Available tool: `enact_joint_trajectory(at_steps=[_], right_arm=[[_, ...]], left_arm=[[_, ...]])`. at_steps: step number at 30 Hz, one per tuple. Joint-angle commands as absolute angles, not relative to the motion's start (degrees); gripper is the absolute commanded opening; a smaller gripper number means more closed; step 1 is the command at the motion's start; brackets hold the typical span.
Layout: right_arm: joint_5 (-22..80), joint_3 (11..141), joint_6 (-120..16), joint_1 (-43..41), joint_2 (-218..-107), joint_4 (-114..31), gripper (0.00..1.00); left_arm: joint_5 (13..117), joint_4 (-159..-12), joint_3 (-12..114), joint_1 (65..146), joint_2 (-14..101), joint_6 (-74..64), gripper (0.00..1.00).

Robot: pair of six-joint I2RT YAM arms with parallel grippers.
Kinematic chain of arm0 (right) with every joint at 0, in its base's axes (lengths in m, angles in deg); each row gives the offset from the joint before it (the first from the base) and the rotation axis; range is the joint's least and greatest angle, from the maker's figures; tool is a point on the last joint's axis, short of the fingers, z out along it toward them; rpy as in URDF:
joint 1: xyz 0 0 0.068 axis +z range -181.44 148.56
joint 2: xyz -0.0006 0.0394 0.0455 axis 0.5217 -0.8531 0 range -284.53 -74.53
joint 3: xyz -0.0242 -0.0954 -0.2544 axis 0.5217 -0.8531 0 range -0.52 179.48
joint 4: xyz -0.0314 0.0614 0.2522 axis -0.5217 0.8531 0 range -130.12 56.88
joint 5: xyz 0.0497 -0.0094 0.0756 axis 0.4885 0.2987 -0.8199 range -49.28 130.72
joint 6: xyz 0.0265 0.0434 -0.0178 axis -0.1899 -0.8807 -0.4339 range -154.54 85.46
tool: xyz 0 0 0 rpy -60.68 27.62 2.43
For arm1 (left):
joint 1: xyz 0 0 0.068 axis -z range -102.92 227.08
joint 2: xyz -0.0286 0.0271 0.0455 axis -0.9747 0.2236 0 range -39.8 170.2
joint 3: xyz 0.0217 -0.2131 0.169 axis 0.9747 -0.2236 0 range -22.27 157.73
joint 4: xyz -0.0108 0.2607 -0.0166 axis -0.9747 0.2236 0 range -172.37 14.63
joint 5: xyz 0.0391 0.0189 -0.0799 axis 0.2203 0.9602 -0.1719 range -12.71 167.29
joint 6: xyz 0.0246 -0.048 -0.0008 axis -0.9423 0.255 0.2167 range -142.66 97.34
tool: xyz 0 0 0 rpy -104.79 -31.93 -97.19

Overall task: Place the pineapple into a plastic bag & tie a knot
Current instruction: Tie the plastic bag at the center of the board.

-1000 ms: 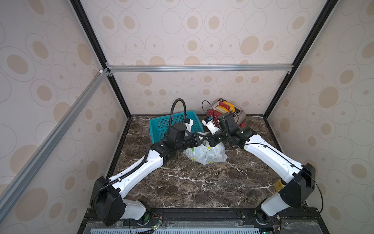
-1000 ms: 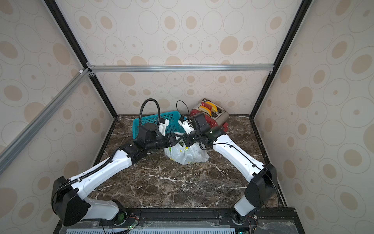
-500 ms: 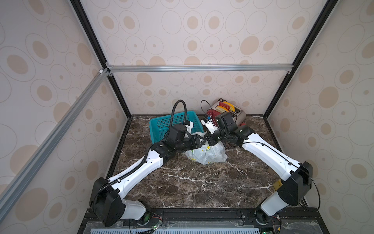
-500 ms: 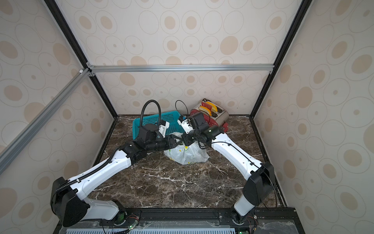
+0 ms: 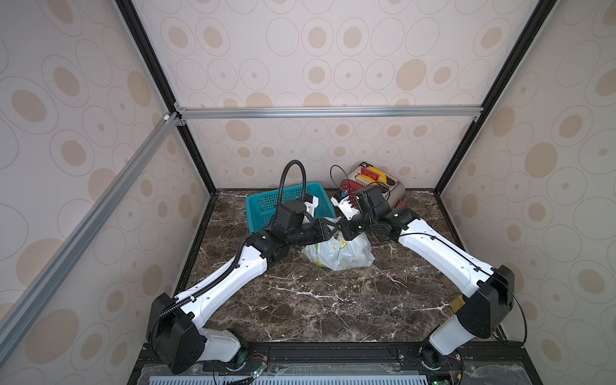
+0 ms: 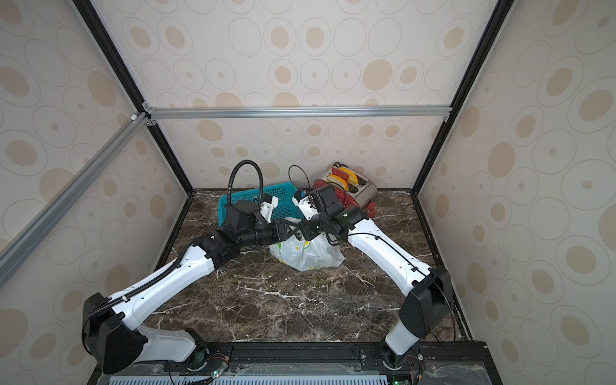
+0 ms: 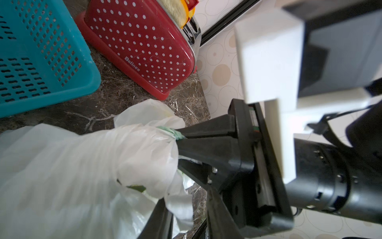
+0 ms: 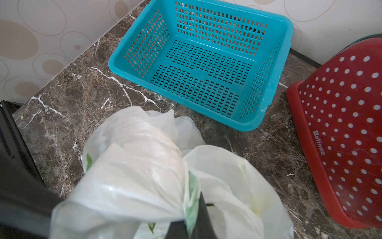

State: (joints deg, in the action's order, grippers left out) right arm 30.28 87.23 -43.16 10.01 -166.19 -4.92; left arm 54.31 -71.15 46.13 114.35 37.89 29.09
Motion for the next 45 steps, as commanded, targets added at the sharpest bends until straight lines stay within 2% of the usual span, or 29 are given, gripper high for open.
enact_joint_trajectory(at_steps=[1,4,7,9,21,22,24,26,29,32,34,38,45], right_arm=[[29.4,88.4,-43.7,10.4,-167.1,-3.2,0.0],[29.5,88.7,-43.7,10.6,-167.3,-3.1,0.0],[29.5,88.7,-43.6,10.7,-167.3,-3.0,0.0],[29.5,88.7,-43.5,10.7,-167.4,-2.9,0.0],[29.6,89.5,-43.5,10.9,-167.4,-2.2,0.0],[29.6,89.7,-43.3,10.9,-167.1,-2.0,0.05],[29.7,90.3,-43.1,10.8,-166.0,-1.5,0.3],[29.6,91.2,-43.2,10.4,-164.0,-0.6,0.5],[28.9,92.5,-44.7,8.6,-161.0,2.2,0.63],[27.5,90.8,-48.7,4.8,-158.1,3.8,0.63],[25.6,87.4,-54.8,0.2,-156.2,3.7,0.6],[17.0,82.0,-66.4,-6.9,-155.2,0.2,0.56],[8.0,77.3,-79.7,-8.7,-157.6,-11.7,0.6]], left_arm=[[54.0,-72.3,48.1,114.0,38.4,30.3,0.27],[54.8,-71.4,48.2,114.0,38.9,30.7,0.29],[56.4,-71.3,48.0,114.1,39.2,31.5,0.36],[56.5,-72.4,48.0,114.0,39.6,32.1,0.36],[58.5,-70.8,47.9,114.0,39.3,31.1,0.0],[59.0,-70.0,47.8,114.0,39.1,30.3,0.0],[59.3,-68.8,47.6,113.9,39.2,28.7,0.0],[58.8,-68.3,47.2,113.8,39.3,26.9,0.0],[57.5,-68.3,46.8,113.7,39.5,24.8,0.0],[56.0,-68.4,46.8,113.6,39.8,23.0,0.0],[55.3,-68.3,46.8,113.5,39.9,22.0,0.0],[53.8,-68.8,46.4,113.4,40.0,20.5,0.0],[52.8,-68.3,46.5,113.4,40.2,17.7,0.0]])
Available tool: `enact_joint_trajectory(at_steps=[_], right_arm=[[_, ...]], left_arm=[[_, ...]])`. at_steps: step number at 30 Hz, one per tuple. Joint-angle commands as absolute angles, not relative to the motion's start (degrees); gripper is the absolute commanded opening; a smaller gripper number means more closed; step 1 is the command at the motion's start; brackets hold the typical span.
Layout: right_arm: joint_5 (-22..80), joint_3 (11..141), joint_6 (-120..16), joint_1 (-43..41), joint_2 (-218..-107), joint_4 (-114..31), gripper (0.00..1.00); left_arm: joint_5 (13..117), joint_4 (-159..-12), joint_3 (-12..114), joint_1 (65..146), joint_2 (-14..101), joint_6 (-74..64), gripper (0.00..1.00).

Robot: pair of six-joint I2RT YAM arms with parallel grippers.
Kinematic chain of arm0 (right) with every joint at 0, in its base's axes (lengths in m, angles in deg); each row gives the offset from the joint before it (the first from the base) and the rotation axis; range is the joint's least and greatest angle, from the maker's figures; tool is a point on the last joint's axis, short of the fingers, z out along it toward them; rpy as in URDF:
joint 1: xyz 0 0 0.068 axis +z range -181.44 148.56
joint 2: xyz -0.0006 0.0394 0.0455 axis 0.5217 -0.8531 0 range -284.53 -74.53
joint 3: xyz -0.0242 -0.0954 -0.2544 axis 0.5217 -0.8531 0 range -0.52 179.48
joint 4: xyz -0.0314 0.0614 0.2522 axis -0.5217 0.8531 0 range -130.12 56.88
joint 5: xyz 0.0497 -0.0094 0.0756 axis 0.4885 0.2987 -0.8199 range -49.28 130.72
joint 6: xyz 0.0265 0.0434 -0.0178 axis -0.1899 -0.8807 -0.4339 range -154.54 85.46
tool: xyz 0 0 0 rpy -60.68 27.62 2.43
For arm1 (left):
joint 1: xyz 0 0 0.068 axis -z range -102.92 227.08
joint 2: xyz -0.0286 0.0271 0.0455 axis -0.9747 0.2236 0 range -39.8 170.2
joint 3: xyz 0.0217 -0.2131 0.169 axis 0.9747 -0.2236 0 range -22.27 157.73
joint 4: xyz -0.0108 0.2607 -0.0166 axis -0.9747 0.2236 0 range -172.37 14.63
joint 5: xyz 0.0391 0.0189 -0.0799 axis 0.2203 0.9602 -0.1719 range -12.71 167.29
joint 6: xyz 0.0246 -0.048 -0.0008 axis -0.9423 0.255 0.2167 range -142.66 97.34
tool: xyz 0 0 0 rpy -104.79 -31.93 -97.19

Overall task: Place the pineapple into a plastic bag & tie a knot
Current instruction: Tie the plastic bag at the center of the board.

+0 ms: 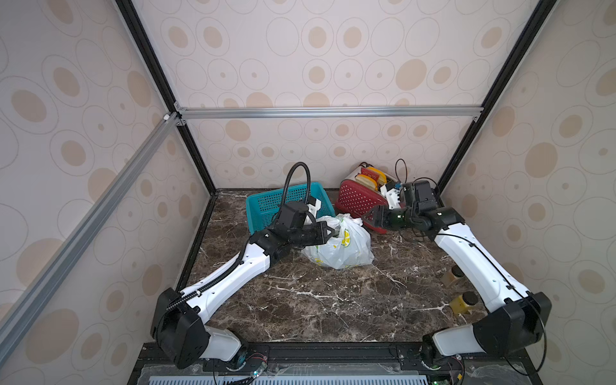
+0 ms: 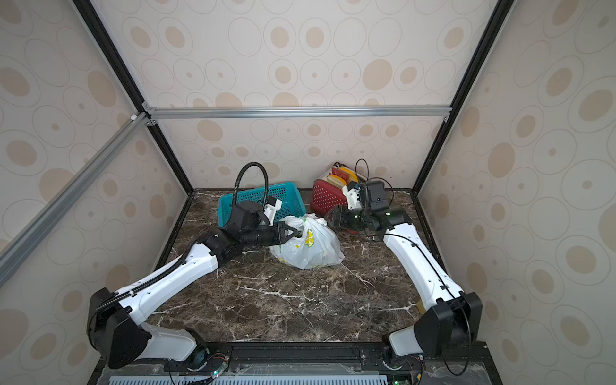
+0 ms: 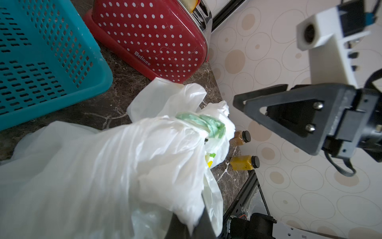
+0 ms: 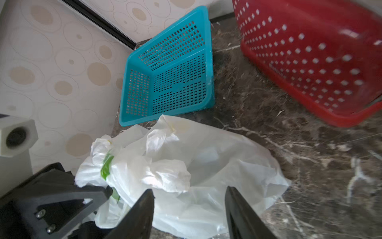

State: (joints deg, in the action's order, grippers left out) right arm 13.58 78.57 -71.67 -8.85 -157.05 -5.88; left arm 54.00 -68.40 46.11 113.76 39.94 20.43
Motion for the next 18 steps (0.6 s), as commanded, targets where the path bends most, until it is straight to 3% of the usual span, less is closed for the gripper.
enact_joint_trajectory(at_steps=[1,9,18], right_arm=[[7.9,76.5,-80.5,-8.7,-157.9,-12.6,0.61],[6.3,73.1,-85.5,-8.7,-160.0,-19.7,0.61],[4.5,69.8,-91.0,-8.6,-160.6,-27.4,0.49]], left_arm=[[52.8,-68.4,46.5,113.4,40.2,17.7,0.0],[52.0,-69.2,46.3,113.4,40.6,17.8,0.0],[51.7,-70.1,45.9,113.4,40.8,18.1,0.0]])
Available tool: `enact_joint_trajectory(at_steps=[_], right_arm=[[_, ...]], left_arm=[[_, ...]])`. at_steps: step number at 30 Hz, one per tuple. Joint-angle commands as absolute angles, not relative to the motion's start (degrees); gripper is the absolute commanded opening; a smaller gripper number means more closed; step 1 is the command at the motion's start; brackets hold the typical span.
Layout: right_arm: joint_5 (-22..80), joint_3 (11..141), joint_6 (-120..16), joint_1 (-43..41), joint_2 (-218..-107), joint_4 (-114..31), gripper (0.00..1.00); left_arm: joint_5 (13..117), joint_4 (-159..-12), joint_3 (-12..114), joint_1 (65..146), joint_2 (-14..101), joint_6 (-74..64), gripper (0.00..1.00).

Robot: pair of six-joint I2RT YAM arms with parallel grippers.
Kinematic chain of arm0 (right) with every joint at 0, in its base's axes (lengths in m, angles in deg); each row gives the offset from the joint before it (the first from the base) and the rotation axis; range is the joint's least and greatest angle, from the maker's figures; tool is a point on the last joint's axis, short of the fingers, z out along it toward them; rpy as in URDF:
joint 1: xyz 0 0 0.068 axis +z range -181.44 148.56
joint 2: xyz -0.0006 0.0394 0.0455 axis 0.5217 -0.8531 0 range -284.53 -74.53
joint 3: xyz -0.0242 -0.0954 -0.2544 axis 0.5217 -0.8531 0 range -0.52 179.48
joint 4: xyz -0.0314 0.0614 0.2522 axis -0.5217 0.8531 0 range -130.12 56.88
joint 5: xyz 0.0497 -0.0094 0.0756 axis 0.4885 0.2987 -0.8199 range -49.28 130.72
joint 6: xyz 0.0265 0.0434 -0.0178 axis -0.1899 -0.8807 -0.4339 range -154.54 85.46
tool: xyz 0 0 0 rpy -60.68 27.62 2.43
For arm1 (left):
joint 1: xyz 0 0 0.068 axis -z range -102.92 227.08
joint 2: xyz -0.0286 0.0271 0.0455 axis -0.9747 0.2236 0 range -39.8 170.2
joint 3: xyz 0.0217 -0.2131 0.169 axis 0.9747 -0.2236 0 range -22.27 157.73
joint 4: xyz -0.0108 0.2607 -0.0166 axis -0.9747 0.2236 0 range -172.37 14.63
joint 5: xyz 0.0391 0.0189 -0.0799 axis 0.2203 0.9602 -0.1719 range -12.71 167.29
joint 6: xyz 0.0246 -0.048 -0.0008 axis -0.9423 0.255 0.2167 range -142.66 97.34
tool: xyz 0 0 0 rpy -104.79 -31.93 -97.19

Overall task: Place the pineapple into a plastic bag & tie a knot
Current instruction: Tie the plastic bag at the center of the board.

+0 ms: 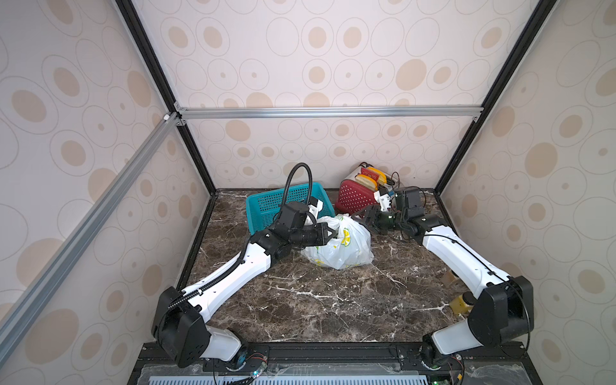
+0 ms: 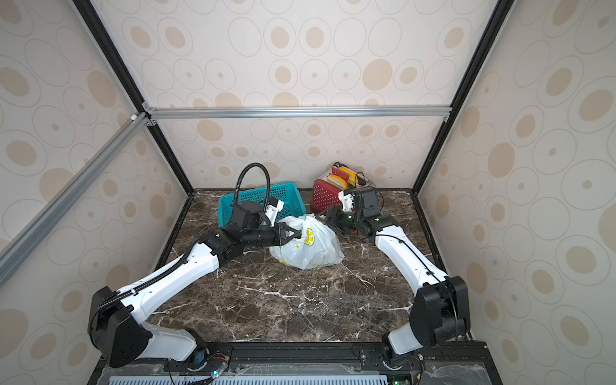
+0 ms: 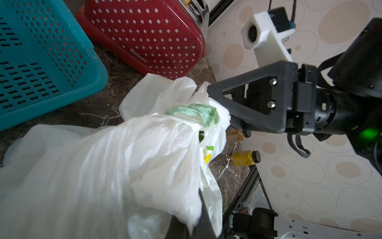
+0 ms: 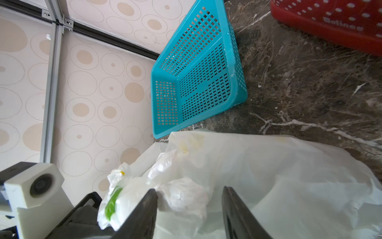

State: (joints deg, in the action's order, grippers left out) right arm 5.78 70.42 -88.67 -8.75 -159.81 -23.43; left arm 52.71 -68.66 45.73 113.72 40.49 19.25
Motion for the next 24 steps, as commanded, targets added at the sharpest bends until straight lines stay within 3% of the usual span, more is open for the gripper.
enact_joint_trajectory(at_steps=[1,5,9,10,24], right_arm=[[4.5,69.8,-91.3,-8.6,-160.8,-27.8,0.46],[5.5,69.8,-92.0,-8.6,-161.8,-29.9,0.35],[6.5,69.5,-92.6,-8.6,-162.3,-32.3,0.02],[7.2,69.3,-92.6,-8.6,-162.1,-32.6,0.0],[33.6,66.6,-77.4,-8.6,-149.2,-10.8,0.0]], left_arm=[[51.5,-70.2,46.0,113.4,41.0,18.1,0.0],[51.0,-70.3,46.3,113.4,41.3,18.0,0.0],[51.0,-69.6,46.5,113.4,41.0,17.4,0.0],[51.0,-68.8,46.8,113.4,40.8,17.1,0.0],[50.5,-44.3,55.6,105.9,33.2,5.3,0.0]])
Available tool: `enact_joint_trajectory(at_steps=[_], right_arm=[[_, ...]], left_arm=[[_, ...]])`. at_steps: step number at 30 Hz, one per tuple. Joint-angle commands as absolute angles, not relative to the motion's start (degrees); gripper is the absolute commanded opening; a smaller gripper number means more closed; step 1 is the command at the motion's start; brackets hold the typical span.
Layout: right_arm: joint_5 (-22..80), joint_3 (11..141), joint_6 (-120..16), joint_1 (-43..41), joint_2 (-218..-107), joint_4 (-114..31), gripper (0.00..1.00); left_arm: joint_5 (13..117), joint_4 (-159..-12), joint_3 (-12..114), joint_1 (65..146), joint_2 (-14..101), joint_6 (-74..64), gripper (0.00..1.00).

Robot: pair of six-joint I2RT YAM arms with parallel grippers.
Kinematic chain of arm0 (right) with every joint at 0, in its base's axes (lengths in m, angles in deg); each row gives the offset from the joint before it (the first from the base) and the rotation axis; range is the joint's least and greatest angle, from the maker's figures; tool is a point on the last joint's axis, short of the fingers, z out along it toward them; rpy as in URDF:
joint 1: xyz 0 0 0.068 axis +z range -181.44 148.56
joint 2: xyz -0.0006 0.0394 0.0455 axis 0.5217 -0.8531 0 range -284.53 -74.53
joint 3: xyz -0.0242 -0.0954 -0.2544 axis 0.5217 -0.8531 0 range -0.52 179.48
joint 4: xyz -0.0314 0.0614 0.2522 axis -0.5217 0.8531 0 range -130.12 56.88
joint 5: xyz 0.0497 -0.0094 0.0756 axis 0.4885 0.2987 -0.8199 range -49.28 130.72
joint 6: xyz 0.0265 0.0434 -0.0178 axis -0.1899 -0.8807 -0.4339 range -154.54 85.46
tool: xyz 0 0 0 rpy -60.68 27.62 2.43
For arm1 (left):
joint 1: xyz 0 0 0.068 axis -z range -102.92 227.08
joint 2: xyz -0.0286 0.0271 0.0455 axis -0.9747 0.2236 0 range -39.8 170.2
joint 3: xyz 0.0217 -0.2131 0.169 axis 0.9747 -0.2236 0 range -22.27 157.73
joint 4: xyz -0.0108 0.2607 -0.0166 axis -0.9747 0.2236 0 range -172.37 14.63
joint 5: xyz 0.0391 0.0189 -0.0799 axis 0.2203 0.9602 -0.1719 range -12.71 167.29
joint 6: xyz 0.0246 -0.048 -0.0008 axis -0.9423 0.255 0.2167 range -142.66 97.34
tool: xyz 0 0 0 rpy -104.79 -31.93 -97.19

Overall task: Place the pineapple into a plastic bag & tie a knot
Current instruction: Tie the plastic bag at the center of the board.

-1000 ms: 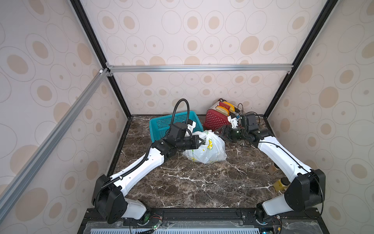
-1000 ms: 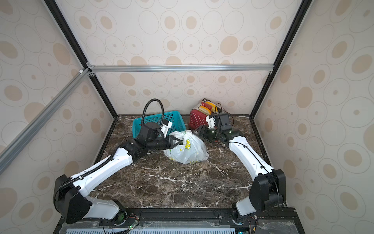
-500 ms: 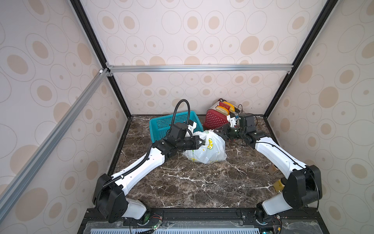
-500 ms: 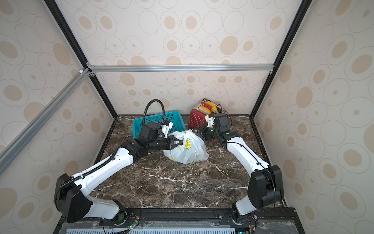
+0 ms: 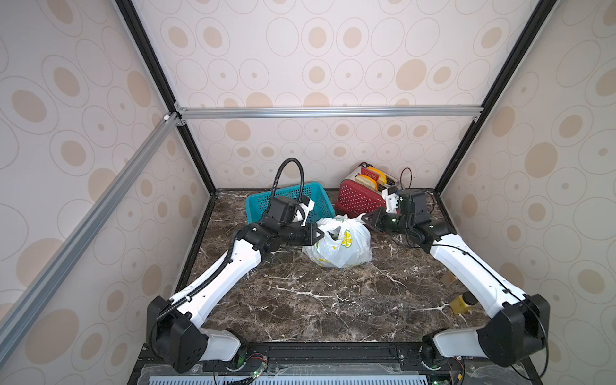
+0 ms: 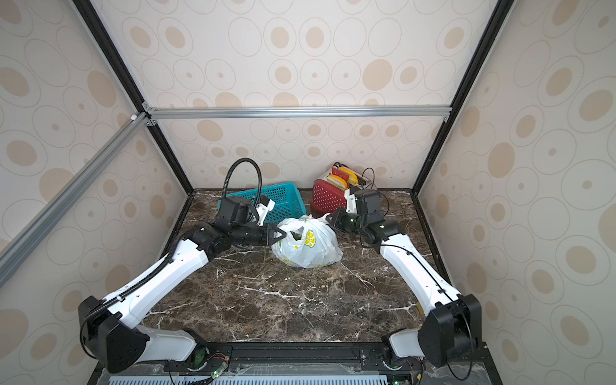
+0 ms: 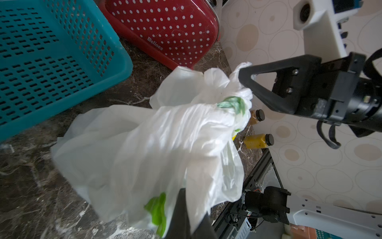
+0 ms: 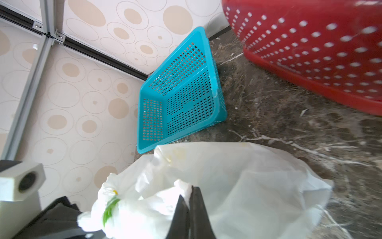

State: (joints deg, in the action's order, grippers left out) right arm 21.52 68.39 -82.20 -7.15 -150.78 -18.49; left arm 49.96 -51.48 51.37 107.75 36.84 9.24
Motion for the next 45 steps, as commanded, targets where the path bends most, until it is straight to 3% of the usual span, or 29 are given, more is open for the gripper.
enact_joint_trajectory(at_steps=[1,9,18,24,33,37,42,45], right_arm=[[34.3,66.4,-76.9,-8.5,-148.5,-10.1,0.0],[40.6,66.6,-73.7,-8.5,-144.1,-3.6,0.0],[52.7,67.2,-68.3,-8.6,-142.6,3.8,0.0],[56.1,65.0,-68.4,-9.3,-143.7,4.0,0.0],[55.4,62.3,-68.5,-11.4,-145.6,2.7,0.0],[49.4,62.4,-68.2,-11.6,-146.8,-0.5,0.0],[32.6,62.6,-67.8,-11.6,-147.1,-12.3,0.0],[26.8,64.9,-67.9,-11.7,-149.4,-13.5,0.15]], left_arm=[[50.5,-44.0,56.1,105.8,33.1,5.2,0.0],[57.4,-37.9,60.1,105.3,32.0,0.5,0.0],[73.7,-42.5,45.4,104.6,26.9,3.9,0.0],[75.2,-50.2,39.2,104.6,28.5,9.6,0.0],[75.6,-51.8,36.7,104.6,32.6,7.4,0.0],[72.5,-53.4,38.8,104.8,34.8,4.4,0.0],[61.4,-62.7,40.7,104.9,35.0,1.3,0.0],[56.7,-62.8,42.9,105.0,37.4,0.3,0.03]])
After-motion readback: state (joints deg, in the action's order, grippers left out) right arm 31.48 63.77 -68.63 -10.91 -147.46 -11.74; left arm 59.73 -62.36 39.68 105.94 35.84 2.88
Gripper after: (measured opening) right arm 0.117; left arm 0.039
